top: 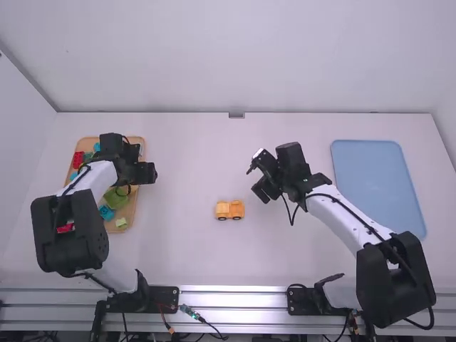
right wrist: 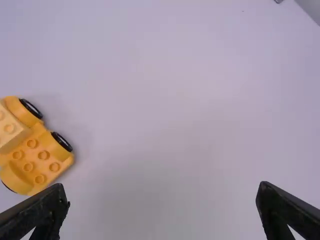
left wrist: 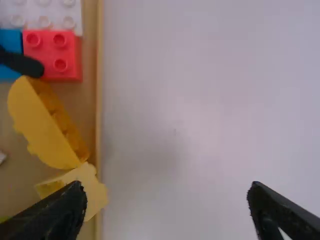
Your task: Assemble lego blocks to make yellow taxi
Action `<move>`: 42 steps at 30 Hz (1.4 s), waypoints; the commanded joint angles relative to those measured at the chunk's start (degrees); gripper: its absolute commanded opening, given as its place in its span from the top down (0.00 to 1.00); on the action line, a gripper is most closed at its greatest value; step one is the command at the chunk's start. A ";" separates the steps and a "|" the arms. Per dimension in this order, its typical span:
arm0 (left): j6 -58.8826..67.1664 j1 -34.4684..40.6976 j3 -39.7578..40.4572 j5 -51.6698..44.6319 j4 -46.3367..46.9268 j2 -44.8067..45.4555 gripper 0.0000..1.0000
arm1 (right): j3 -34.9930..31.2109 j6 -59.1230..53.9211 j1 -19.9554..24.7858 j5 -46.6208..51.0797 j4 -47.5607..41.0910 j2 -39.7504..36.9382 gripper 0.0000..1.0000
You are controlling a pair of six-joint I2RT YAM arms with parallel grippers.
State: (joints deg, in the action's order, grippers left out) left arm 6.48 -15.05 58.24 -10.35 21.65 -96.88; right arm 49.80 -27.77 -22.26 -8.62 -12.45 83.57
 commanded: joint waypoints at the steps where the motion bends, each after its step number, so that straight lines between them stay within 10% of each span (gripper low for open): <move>1: 1.07 0.24 0.50 2.43 -0.79 -0.72 0.23 | 0.66 0.35 0.15 0.11 -0.04 -0.51 0.01; 14: 2.64 -1.14 -0.55 9.86 -0.44 -1.00 0.46 | 0.66 -0.35 0.15 1.40 1.31 -0.51 0.01; 27: 24.55 -1.16 -0.57 9.60 3.10 -1.00 0.28 | 4.87 -2.43 0.11 1.01 0.39 -0.51 0.01; 34: 32.65 -1.11 -0.57 9.40 2.93 -1.00 0.50 | 8.85 -3.06 0.15 1.42 -1.79 -0.51 0.01; 42: 35.39 -1.14 -0.98 10.47 3.10 -1.00 0.39 | 10.19 -5.01 0.26 2.78 -3.48 -0.51 0.01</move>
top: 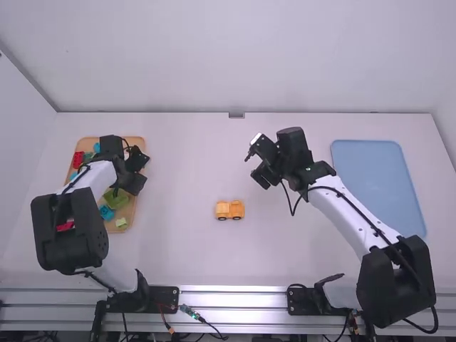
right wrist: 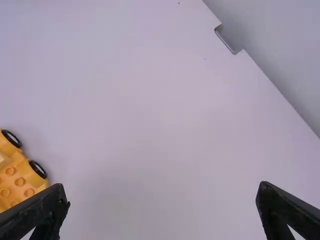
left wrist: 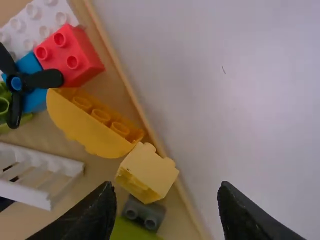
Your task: Assemble lego blocks to make yellow taxi
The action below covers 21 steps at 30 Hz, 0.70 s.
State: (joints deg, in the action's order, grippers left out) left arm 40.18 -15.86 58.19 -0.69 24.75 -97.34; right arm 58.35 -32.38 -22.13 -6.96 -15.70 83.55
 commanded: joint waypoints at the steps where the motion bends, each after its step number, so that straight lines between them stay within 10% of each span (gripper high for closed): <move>1: 1.81 -0.33 -1.20 0.96 -0.26 -0.54 0.37 | 1.64 -0.42 0.15 1.11 -0.24 -0.48 0.01; 13: -2.71 -5.22 -6.54 1.73 -7.96 -0.54 0.66 | 1.66 -0.46 0.76 0.83 -1.05 -0.48 0.01; 21: -4.48 -11.23 -7.28 -7.87 -10.38 -0.54 0.57 | 1.70 -0.42 0.72 0.55 -1.11 -0.48 0.01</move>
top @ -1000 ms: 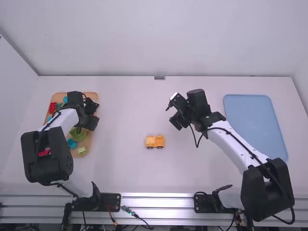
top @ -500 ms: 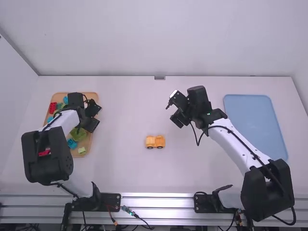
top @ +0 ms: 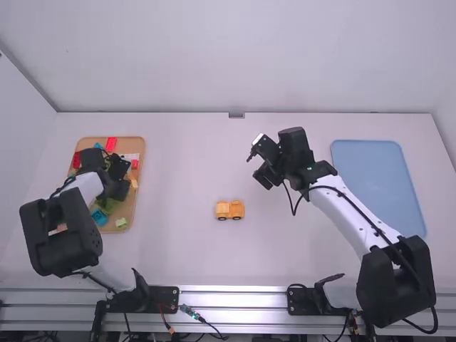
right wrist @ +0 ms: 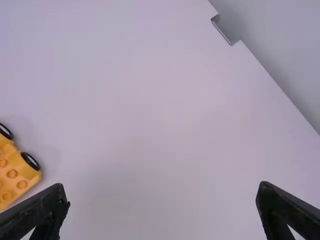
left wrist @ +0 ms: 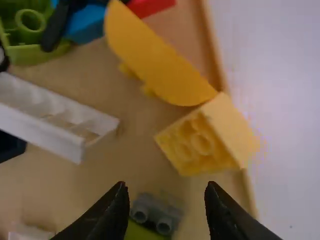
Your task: Assemble lego blocks to make yellow taxi
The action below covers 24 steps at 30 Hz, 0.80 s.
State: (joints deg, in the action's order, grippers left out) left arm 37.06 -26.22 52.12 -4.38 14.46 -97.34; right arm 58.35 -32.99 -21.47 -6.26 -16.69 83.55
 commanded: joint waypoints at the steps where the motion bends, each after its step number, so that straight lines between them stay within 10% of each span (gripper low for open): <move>1: -2.67 -1.18 -1.44 -4.15 -1.07 -0.54 0.53 | 1.70 0.20 0.07 -0.09 -0.17 -0.48 0.01; 4: -4.13 -0.98 -1.62 -3.76 -1.75 -0.54 0.49 | 1.70 0.20 0.02 -0.11 -0.26 -0.48 0.01; 8: 2.82 -0.52 -1.46 -9.38 -1.03 -0.54 0.68 | 1.70 0.20 0.00 -0.11 -0.13 -0.48 0.01; 15: 4.79 -0.72 -1.53 -14.27 -2.16 -0.54 0.29 | 1.70 0.20 0.07 -0.09 -0.28 -0.48 0.01; 24: 6.21 -0.33 -1.57 -20.94 -2.73 -0.54 0.37 | 1.70 0.24 0.00 -0.13 -0.28 -0.48 0.01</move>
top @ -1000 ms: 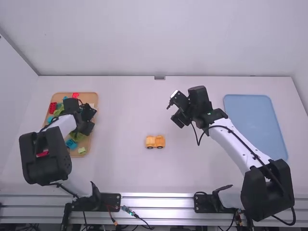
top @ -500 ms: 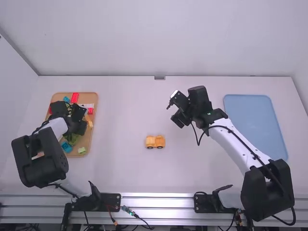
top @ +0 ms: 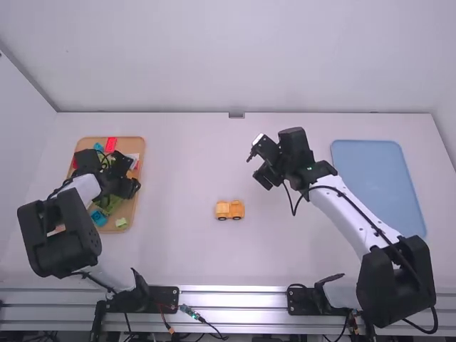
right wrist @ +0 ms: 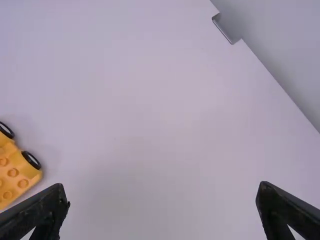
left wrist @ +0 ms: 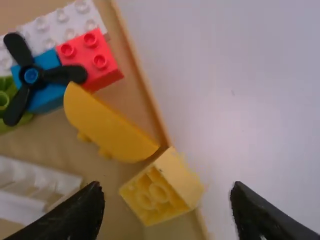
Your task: Assemble lego blocks to make yellow taxi
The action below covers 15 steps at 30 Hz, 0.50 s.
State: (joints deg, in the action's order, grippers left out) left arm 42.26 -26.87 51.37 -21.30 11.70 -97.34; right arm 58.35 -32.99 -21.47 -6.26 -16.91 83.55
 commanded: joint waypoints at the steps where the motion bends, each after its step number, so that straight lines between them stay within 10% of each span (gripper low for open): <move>1: 0.98 0.15 -0.83 -3.54 -0.13 -0.54 0.37 | 1.70 0.31 0.00 -0.11 -0.09 -0.48 0.01; 5: 0.68 0.28 -0.83 -3.39 -0.24 -0.54 0.40 | 1.70 1.31 0.02 -0.13 -0.07 -0.48 0.01; 11: 0.42 0.37 -0.87 -3.30 -0.79 -2.97 0.18 | 1.70 1.66 -0.26 -0.09 -0.11 -0.48 0.01; 15: -4.35 0.63 -0.87 1.66 -3.41 -5.13 0.31 | 1.70 1.49 -0.74 0.07 -0.13 -0.48 0.01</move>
State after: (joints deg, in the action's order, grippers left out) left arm 40.42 -26.76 51.35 -21.78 8.29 -101.62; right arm 58.35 -31.83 -21.87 -6.28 -16.91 83.57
